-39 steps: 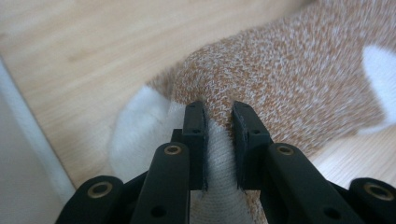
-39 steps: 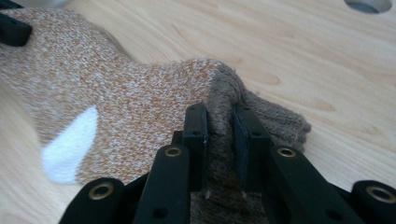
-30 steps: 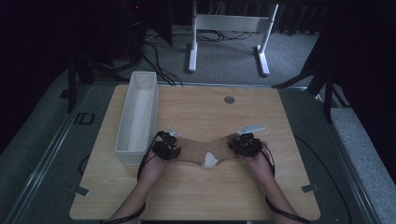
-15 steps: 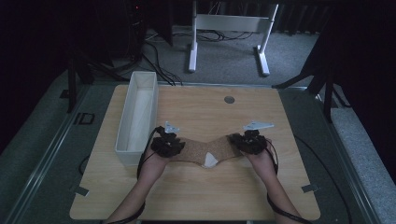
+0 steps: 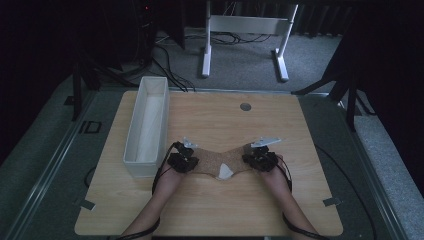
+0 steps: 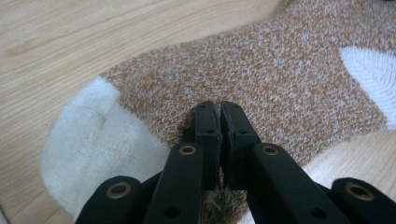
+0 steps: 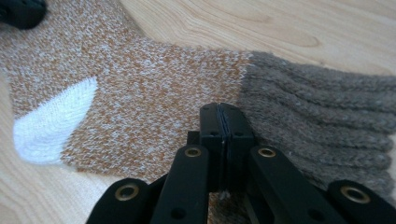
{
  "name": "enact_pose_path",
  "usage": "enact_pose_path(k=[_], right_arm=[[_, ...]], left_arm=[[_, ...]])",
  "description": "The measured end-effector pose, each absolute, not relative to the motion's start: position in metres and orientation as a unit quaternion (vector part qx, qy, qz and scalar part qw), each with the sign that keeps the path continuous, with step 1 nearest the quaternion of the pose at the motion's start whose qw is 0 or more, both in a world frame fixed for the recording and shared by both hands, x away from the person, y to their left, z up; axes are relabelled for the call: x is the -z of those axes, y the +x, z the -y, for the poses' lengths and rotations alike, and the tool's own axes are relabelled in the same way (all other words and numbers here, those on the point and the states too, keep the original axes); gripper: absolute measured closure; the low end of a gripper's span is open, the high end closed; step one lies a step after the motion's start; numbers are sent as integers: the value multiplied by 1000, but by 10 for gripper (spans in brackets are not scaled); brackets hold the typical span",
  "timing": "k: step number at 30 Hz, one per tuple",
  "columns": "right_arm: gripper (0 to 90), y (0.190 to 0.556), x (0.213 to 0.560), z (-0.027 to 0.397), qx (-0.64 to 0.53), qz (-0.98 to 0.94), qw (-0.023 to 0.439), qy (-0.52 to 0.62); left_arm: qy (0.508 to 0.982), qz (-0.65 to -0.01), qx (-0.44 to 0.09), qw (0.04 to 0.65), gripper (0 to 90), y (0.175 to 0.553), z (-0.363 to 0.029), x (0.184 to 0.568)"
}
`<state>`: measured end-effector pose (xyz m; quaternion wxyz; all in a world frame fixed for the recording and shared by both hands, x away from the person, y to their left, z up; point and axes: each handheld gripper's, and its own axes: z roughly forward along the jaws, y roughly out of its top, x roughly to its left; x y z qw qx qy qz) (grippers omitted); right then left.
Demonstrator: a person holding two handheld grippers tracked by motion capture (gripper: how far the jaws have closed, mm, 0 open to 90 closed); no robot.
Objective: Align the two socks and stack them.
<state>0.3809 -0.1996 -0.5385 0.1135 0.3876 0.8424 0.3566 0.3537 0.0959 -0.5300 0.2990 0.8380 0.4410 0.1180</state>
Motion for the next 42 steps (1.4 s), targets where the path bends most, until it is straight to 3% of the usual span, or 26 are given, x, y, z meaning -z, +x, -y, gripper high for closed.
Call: enact_pose_path(k=[42], right_arm=[[890, 292, 543, 206, -380, -847, 97, 360]], left_arm=[[853, -400, -82, 324, 872, 273, -112, 532]])
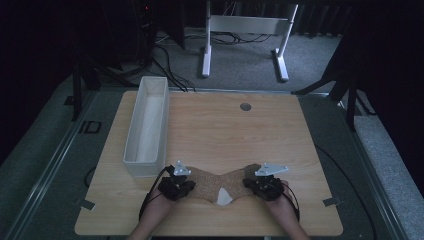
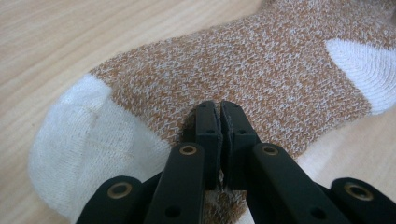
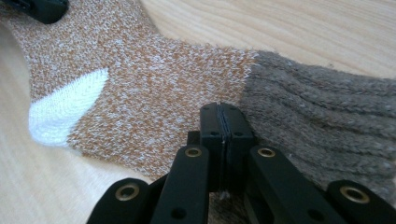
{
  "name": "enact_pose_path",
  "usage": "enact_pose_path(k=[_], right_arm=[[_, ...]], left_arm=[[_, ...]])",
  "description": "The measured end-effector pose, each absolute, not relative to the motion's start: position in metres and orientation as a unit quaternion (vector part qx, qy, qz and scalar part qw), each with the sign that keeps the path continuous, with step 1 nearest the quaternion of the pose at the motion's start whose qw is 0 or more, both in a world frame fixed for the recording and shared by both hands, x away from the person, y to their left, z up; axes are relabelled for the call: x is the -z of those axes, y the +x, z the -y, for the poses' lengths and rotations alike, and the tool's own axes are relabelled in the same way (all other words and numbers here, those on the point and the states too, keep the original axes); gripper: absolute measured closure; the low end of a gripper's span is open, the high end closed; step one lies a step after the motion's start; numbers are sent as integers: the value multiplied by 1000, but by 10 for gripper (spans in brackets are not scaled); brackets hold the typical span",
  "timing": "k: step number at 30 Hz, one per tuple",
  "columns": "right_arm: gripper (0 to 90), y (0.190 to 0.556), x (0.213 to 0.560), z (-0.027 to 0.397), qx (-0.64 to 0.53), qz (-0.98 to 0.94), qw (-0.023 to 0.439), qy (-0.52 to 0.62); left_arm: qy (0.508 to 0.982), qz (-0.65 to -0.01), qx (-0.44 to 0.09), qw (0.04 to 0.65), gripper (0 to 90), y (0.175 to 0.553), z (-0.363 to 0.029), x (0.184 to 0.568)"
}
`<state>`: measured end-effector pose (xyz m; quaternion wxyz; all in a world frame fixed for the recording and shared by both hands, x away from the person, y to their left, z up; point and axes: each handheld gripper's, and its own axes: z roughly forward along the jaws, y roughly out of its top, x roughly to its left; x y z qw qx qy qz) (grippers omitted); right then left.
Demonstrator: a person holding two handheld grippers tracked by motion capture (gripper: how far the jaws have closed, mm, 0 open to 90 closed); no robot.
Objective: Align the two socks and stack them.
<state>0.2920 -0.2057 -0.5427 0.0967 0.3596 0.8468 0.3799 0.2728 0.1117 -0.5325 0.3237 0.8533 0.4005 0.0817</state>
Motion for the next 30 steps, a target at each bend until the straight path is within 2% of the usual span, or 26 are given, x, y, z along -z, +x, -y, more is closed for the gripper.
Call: enact_pose_path(k=[10, 13, 17, 21, 30], right_arm=[[890, 280, 544, 209, -386, -844, 89, 362], [890, 281, 544, 209, -386, -844, 88, 361], [889, 282, 544, 210, -388, -844, 85, 361], [889, 282, 545, 210, -391, -842, 85, 362], [889, 282, 545, 210, -391, -843, 88, 360]], left_arm=[[850, -401, -78, 333, 866, 262, -112, 534], [849, -398, -71, 341, 822, 262, -114, 530], [843, -398, -77, 354, 696, 258, -121, 520], [826, -416, -111, 363, 602, 255, -137, 506], [810, -467, -115, 336, 595, 260, -163, 515]])
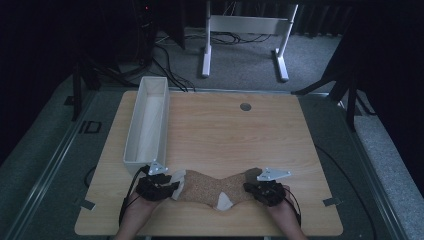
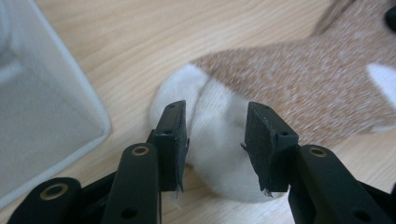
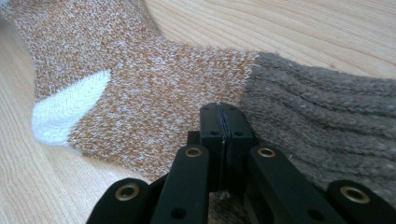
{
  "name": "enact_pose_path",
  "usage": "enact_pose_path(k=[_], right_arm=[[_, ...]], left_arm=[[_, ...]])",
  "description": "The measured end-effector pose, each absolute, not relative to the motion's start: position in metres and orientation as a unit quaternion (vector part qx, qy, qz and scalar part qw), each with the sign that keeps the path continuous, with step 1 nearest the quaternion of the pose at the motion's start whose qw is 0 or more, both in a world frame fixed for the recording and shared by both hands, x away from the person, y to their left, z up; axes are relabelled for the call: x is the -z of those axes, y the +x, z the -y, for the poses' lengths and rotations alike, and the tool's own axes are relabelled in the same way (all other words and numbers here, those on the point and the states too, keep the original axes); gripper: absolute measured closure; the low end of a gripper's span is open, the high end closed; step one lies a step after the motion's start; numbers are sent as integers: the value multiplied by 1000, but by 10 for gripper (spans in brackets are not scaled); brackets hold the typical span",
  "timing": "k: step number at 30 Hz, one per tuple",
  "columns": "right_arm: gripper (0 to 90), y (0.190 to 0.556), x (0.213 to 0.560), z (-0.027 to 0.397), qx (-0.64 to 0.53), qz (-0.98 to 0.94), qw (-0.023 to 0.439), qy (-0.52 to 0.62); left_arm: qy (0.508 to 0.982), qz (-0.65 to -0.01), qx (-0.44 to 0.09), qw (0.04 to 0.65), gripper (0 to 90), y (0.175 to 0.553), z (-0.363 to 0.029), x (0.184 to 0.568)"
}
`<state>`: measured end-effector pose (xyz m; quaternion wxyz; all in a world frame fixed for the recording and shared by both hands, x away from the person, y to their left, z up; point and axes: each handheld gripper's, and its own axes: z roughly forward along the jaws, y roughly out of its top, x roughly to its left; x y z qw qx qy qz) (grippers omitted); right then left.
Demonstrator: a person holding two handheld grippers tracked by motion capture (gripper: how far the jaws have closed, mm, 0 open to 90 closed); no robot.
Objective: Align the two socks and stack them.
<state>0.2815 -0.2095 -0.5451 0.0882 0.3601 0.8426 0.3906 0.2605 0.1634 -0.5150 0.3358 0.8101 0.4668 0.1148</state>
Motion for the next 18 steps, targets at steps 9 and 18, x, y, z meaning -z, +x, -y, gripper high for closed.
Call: enact_pose_path(k=[9, 18], right_arm=[[889, 282, 545, 210, -391, -842, 88, 360], [889, 282, 546, 210, -393, -842, 87, 360]], left_arm=[[824, -459, -98, 317, 711, 264, -159, 534], [820, -454, -114, 330, 844, 261, -161, 521]])
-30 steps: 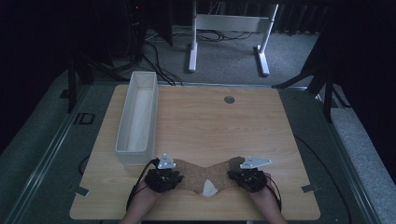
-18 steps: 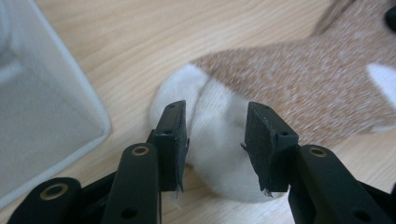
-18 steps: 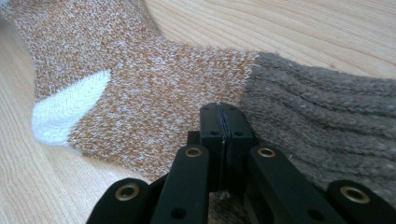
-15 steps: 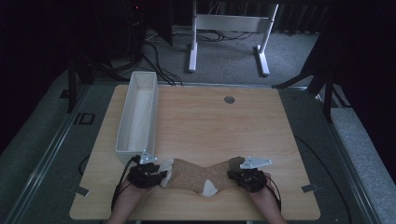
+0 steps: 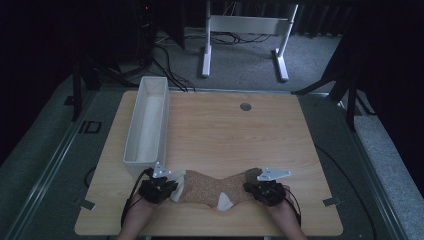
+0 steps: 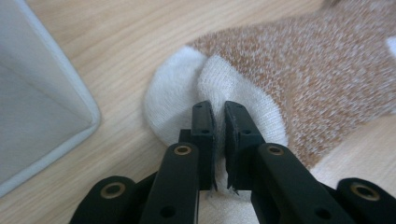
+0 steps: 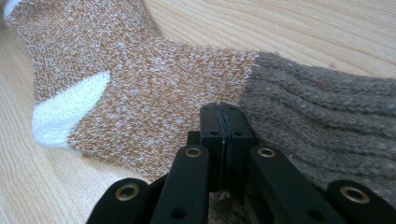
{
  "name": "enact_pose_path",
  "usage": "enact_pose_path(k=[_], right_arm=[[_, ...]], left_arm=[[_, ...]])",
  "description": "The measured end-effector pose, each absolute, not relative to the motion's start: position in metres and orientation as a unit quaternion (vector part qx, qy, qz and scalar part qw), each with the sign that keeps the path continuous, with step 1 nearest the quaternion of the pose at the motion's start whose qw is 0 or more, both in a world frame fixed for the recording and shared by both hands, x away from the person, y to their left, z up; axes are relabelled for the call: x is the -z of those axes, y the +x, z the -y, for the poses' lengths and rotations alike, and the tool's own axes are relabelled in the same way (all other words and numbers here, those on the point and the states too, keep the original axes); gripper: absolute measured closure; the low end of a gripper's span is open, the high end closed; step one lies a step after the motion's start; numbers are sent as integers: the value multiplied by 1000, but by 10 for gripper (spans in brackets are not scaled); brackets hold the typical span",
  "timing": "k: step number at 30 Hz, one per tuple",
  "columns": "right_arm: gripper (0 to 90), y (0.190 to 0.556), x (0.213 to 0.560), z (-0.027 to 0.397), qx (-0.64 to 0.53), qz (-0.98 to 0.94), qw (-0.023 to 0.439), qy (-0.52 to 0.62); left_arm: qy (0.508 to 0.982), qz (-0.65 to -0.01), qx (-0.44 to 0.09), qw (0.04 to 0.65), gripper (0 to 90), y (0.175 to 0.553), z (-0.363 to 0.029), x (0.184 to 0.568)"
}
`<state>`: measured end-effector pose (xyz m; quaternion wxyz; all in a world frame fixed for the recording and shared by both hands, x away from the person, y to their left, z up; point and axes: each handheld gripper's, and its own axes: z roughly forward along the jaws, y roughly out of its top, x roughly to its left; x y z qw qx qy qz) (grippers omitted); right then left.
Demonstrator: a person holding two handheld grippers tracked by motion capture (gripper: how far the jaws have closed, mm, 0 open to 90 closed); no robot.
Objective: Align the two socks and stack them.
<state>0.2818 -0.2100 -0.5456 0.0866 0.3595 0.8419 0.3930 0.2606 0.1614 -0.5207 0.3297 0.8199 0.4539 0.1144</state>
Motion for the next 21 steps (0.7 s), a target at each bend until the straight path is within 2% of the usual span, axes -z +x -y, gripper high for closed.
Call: enact_pose_path(k=[5, 9, 14, 21], right_arm=[[889, 282, 546, 210, -393, -842, 84, 360], [889, 282, 546, 210, -393, -842, 85, 359], [889, 282, 546, 211, -393, -842, 84, 360], [890, 282, 546, 211, -394, -842, 84, 359]], left_arm=[[805, -457, -131, 356, 843, 262, -166, 502], [805, -459, -145, 345, 843, 270, -163, 496], [811, -471, -133, 321, 842, 280, -162, 507], [803, -495, -103, 317, 839, 287, -168, 529]])
